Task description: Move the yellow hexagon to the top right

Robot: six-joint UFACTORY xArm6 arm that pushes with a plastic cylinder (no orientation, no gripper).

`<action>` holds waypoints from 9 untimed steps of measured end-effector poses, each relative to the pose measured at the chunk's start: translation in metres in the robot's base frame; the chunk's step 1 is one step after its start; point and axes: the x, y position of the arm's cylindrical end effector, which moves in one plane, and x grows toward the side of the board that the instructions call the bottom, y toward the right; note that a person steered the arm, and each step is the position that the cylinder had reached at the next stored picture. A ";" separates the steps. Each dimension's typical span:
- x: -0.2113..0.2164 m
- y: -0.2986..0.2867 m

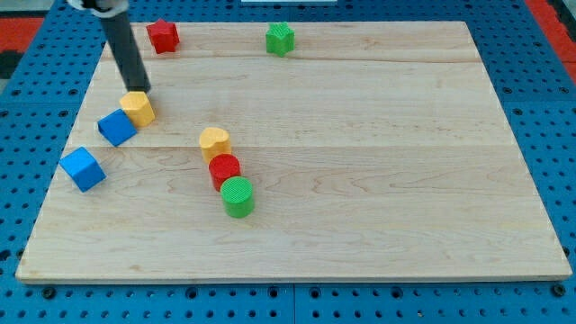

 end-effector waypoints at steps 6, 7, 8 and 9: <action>-0.014 0.169; -0.016 0.242; -0.034 0.303; -0.047 0.347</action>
